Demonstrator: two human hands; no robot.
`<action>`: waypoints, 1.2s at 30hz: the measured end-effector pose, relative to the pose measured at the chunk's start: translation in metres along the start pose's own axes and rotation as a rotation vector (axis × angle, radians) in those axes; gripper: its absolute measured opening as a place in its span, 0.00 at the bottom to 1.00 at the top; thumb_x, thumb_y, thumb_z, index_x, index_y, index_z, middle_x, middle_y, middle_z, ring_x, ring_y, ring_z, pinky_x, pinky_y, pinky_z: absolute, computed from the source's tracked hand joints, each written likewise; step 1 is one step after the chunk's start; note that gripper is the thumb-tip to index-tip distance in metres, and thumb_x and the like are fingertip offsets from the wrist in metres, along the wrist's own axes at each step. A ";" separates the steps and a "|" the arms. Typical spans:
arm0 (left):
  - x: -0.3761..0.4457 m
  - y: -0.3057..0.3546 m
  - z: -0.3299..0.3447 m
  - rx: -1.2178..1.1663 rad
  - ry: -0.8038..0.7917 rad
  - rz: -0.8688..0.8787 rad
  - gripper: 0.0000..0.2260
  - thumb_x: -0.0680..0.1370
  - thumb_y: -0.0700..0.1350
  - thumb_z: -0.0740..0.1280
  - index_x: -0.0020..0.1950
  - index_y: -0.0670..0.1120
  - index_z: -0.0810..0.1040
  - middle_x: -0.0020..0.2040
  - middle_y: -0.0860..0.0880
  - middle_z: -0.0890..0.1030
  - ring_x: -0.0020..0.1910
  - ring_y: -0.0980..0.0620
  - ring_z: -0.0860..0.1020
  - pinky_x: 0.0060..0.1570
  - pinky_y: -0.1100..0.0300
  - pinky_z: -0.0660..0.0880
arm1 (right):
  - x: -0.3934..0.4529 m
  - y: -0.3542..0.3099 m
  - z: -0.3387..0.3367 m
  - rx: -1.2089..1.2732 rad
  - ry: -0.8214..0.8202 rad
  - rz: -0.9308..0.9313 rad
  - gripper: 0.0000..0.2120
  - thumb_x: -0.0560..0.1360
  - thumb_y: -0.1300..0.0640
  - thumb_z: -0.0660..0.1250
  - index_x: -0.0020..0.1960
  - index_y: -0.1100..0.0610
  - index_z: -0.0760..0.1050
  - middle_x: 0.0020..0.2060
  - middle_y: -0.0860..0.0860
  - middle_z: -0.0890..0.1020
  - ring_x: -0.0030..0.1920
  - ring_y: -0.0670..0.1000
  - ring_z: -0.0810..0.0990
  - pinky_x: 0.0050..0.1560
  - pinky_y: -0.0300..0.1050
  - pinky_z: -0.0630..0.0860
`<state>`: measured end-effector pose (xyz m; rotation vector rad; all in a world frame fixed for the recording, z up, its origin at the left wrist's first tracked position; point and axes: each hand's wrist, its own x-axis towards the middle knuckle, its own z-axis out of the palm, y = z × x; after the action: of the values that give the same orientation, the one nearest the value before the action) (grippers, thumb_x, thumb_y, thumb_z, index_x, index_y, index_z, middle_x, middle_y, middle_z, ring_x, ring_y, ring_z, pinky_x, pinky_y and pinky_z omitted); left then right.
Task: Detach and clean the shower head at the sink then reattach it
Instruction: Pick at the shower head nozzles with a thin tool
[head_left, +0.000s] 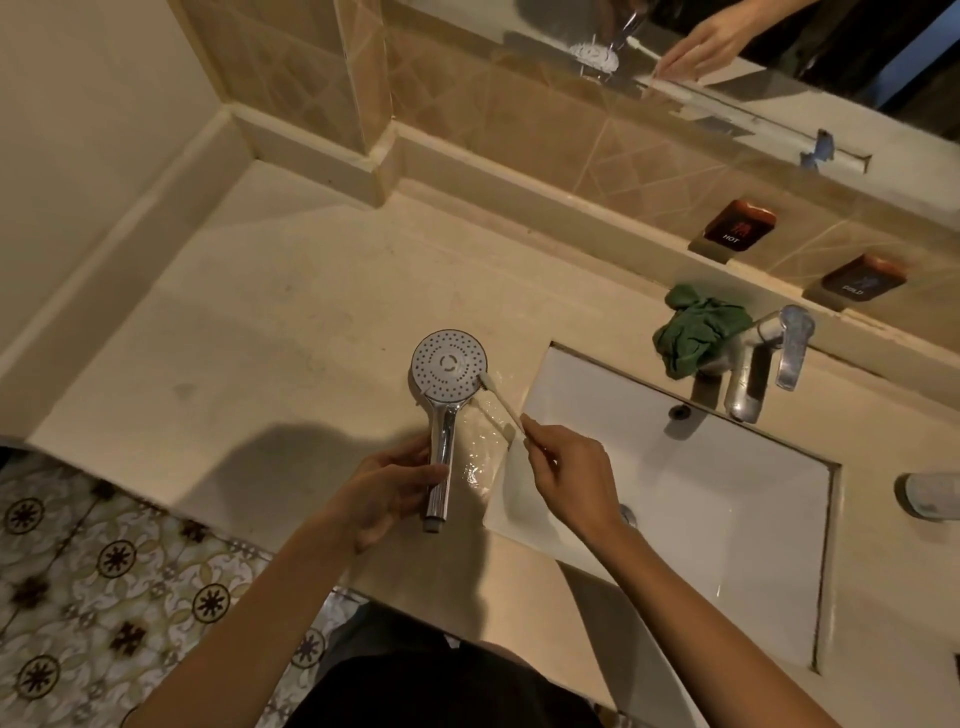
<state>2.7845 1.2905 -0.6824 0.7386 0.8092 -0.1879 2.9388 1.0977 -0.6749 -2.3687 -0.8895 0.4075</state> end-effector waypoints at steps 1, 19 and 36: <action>0.000 -0.001 0.003 0.001 -0.003 -0.004 0.23 0.69 0.34 0.75 0.63 0.46 0.83 0.56 0.44 0.86 0.48 0.46 0.86 0.43 0.54 0.83 | 0.000 0.001 -0.004 -0.056 -0.030 -0.042 0.16 0.82 0.60 0.65 0.69 0.53 0.80 0.52 0.52 0.88 0.48 0.56 0.85 0.44 0.50 0.82; -0.001 -0.016 0.033 0.045 0.010 -0.059 0.24 0.68 0.34 0.75 0.61 0.51 0.84 0.56 0.38 0.85 0.54 0.41 0.85 0.46 0.50 0.83 | 0.007 0.036 -0.047 -0.302 0.047 -0.121 0.19 0.78 0.67 0.71 0.68 0.55 0.80 0.53 0.55 0.85 0.48 0.60 0.82 0.33 0.55 0.81; -0.010 -0.016 0.065 0.040 0.062 -0.059 0.25 0.67 0.32 0.73 0.63 0.46 0.81 0.57 0.40 0.85 0.55 0.41 0.83 0.56 0.45 0.80 | 0.007 0.037 -0.062 -0.343 -0.040 -0.128 0.22 0.78 0.68 0.68 0.70 0.53 0.79 0.55 0.54 0.86 0.49 0.60 0.82 0.36 0.48 0.78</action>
<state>2.8096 1.2345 -0.6541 0.7618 0.8888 -0.2363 2.9908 1.0541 -0.6488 -2.5973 -1.2042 0.2688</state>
